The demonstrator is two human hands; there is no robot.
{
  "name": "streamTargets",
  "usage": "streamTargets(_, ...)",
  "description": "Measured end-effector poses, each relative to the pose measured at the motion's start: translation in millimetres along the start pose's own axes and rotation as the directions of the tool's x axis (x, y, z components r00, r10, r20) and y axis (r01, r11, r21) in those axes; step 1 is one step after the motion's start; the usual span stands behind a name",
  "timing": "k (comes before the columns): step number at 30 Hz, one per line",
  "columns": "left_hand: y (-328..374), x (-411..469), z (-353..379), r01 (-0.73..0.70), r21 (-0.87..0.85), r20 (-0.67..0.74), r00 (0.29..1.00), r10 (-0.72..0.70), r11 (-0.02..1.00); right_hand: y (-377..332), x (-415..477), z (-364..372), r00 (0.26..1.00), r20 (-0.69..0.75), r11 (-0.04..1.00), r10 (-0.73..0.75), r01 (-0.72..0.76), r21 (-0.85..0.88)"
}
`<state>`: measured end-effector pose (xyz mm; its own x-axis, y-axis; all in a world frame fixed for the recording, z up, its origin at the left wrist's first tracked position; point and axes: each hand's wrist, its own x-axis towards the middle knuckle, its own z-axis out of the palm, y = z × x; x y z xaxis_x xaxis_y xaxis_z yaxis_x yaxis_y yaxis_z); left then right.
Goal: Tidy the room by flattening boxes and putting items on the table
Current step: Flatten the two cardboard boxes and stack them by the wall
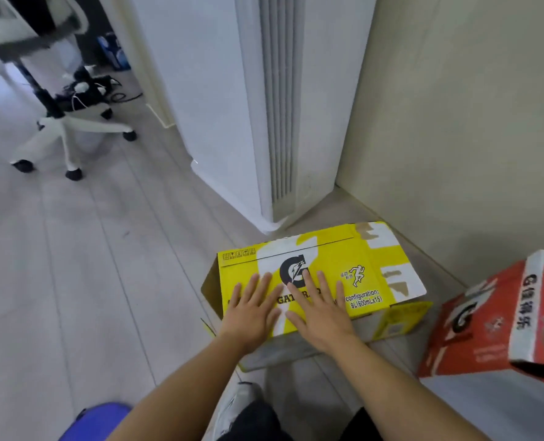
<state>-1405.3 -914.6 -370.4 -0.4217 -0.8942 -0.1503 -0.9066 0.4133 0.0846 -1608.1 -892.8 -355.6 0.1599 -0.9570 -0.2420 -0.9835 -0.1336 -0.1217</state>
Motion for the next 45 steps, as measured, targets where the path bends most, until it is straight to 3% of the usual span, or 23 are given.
streamTargets(4, -20, -28, 11, 0.052, -0.023, -0.028, 0.998, -0.053, 0.998, -14, 0, 15, 0.997, -0.045, 0.997, 0.058, -0.060, -0.047)
streamTargets(9, -22, -46, 14, 0.175, -0.147, -0.009, 0.984, -0.178, 0.974, -10, 19, 9, 0.999, 0.020, 0.997, 0.047, -0.046, -0.055)
streamTargets(13, -23, -34, 11, 0.229, -0.392, 0.000, 0.969, -0.249, 0.891, -4, 34, 12, 0.999, -0.008, 0.997, 0.038, -0.038, -0.071)
streamTargets(15, -31, -21, 8, 0.298, -0.618, -0.002, 0.925, -0.381, 0.728, 0, 40, 14, 0.999, -0.024, 0.996, 0.033, -0.035, -0.083)
streamTargets(17, -49, -1, 4, 0.391, -0.798, 0.087, 0.828, -0.553, 0.459, 1, 45, 15, 0.998, -0.048, 0.996, 0.030, -0.034, -0.085)
streamTargets(19, -69, 15, -4, 0.479, -0.873, 0.365, 0.764, -0.532, 0.090, 1, 47, 17, 0.997, -0.071, 0.997, 0.025, -0.030, -0.077)
streamTargets(20, -79, 20, -6, 0.532, -0.847, 0.482, 0.752, -0.449, -0.019, 1, 48, 18, 0.997, -0.080, 0.997, 0.022, -0.028, -0.076)
streamTargets(23, -107, 24, -1, 0.611, -0.792, 0.588, 0.757, -0.287, -0.009, 2, 46, 19, 0.994, -0.108, 0.996, 0.022, -0.032, -0.084)
streamTargets(27, -130, 23, 18, 0.601, -0.781, 0.623, 0.772, -0.129, -0.172, -1, 42, 24, 0.989, -0.145, 0.993, 0.025, -0.041, -0.113)
streamTargets(31, -136, 17, 39, 0.642, -0.734, 0.654, 0.756, 0.022, -0.223, -1, 40, 27, 0.986, -0.165, 0.990, 0.028, -0.050, -0.132)
streamTargets(36, -139, 12, 48, 0.628, -0.715, 0.652, 0.758, 0.033, -0.308, -3, 37, 29, 0.985, -0.168, 0.989, 0.031, -0.055, -0.136)
streamTargets(45, -138, 11, 35, 0.608, -0.709, 0.655, 0.756, -0.014, -0.357, -5, 37, 27, 0.988, -0.148, 0.987, 0.034, -0.056, -0.149)
